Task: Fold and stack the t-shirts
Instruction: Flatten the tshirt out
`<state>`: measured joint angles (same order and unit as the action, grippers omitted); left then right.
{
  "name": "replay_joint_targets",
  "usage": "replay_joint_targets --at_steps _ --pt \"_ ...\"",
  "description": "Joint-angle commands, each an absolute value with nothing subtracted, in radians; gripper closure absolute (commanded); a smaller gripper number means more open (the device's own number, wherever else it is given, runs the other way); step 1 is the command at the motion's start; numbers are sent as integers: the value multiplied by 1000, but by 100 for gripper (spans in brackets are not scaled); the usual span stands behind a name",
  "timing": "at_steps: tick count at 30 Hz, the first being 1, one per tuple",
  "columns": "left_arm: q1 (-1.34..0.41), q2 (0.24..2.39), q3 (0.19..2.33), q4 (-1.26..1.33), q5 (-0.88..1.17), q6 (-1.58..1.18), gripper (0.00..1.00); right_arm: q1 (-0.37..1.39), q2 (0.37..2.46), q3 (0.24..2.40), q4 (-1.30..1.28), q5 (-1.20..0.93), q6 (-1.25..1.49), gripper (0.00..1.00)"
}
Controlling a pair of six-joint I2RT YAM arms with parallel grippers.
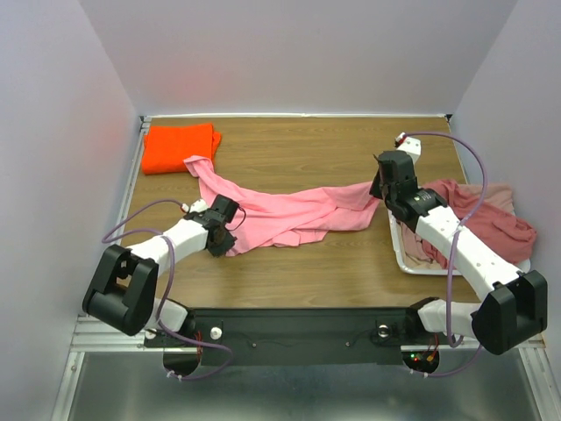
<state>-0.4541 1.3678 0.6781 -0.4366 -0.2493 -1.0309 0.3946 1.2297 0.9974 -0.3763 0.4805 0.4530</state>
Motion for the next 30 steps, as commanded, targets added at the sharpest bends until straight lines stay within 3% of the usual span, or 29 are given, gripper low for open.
replay_joint_targets --at_steps 1,2,10,14,25,30 --pt "-469 1416 652 -433 -241 -1048 95 397 1195 996 -331 520 462 100" --pt "-471 1411 655 -434 -242 -1048 100 397 1193 996 -331 522 462 100" --pt "-476 1180 797 -563 -336 -999 100 397 1138 1020 -331 528 456 100" --pt "-474 981 1019 -655 -478 -974 100 397 1057 1098 -331 517 442 100" --pt "-476 868 1547 -755 -569 -850 100 397 878 1340 -351 431 376 100" --pt "-474 845 1770 -776 -536 -786 100 397 825 1452 -390 298 388 100"
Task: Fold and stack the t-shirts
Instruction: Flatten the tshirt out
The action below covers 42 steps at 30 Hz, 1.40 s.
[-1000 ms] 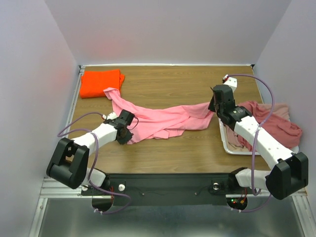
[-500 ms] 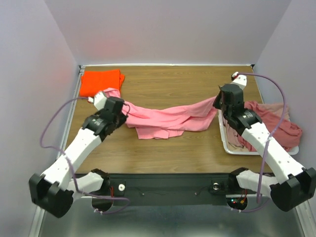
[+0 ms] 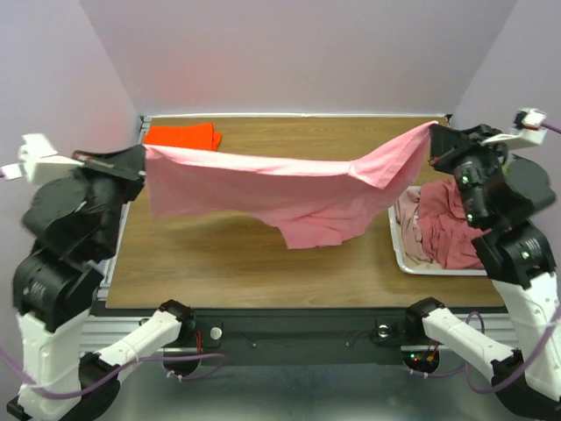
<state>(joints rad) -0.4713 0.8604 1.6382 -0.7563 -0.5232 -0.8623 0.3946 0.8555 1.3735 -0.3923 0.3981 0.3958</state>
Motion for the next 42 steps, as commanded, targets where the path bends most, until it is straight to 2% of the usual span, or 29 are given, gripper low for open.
replay_joint_targets --at_steps 1,6,15,22,28,37,41,42 --pt "-476 844 1799 -776 -517 -770 100 399 810 1492 -402 279 394 100" --pt "-476 839 1980 -816 -459 -729 100 397 784 1638 -436 151 394 100" --pt "-474 779 2048 -775 -321 -713 100 397 784 1859 -486 -83 429 100" --pt "-476 801 2111 -805 -345 -710 100 397 833 1913 -500 -63 426 100" --pt "-474 778 1884 -733 -419 -724 100 397 913 1862 -497 66 402 100" --pt "-462 952 1514 -635 -637 -807 100 397 1136 1600 -384 333 356 100" --pt "-320 1060 1344 -409 -475 -787 100 396 1287 1523 -272 409 336 100" --pt "-246 1115 1260 -352 -368 -787 100 394 1322 1514 -250 425 333 100"
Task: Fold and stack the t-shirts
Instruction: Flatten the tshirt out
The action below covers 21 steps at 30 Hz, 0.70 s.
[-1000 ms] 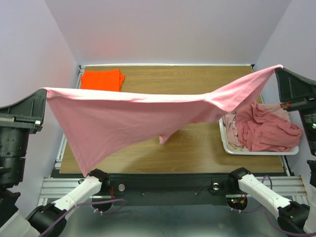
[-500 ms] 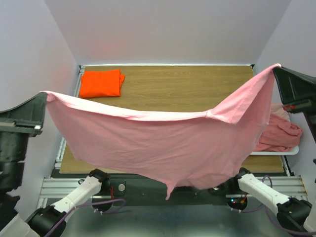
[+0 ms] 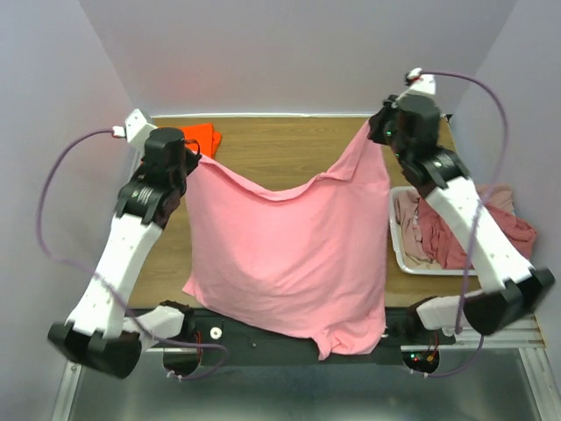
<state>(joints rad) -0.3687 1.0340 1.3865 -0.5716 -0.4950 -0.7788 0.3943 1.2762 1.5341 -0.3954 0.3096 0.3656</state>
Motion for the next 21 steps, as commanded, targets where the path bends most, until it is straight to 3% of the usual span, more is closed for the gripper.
replay_joint_targets --at_steps 1,5,12,17,21 --pt "-203 1149 1228 -300 -310 -788 100 381 1388 1517 -221 423 333 100" --pt "-80 1436 1218 -172 -161 -779 100 319 1596 1587 -181 342 344 100" --pt "-12 1825 1449 -147 -89 -704 100 265 1984 1793 -166 249 333 100" --pt "15 1946 1555 -141 -86 -695 100 247 2155 1959 -166 253 318 100" --pt "15 1964 1580 -137 -80 -680 100 239 2169 1968 -167 262 316 100"
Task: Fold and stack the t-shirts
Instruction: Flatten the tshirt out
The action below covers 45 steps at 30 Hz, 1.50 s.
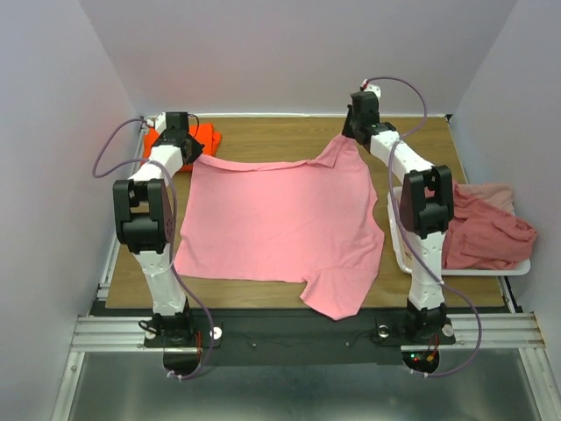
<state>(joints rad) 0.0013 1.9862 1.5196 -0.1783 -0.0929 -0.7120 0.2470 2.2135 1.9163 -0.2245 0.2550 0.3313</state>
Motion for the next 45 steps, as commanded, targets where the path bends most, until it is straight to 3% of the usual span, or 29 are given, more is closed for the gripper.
replay_joint_targets --at_steps 1,7,17,20,25,36,45 --pt "15 1956 1575 -137 -77 -680 100 239 2155 1956 -167 262 318 100" --pt "15 1746 1467 -129 -86 -677 100 241 1921 1777 -166 226 337 100" --pt "14 1073 1217 -253 -158 -713 100 241 1196 1375 -160 66 376 100" --pt "3 882 1213 -290 -163 -738 100 241 979 1362 -205 5 397 100" --pt "3 689 1408 -465 -123 -741 100 241 770 1485 -330 -156 411 100" --pt "3 634 1906 -732 -155 -690 100 241 721 1795 -406 -288 426 100" --pt "3 724 1764 -651 -230 -696 100 241 837 1760 -408 -138 390 100"
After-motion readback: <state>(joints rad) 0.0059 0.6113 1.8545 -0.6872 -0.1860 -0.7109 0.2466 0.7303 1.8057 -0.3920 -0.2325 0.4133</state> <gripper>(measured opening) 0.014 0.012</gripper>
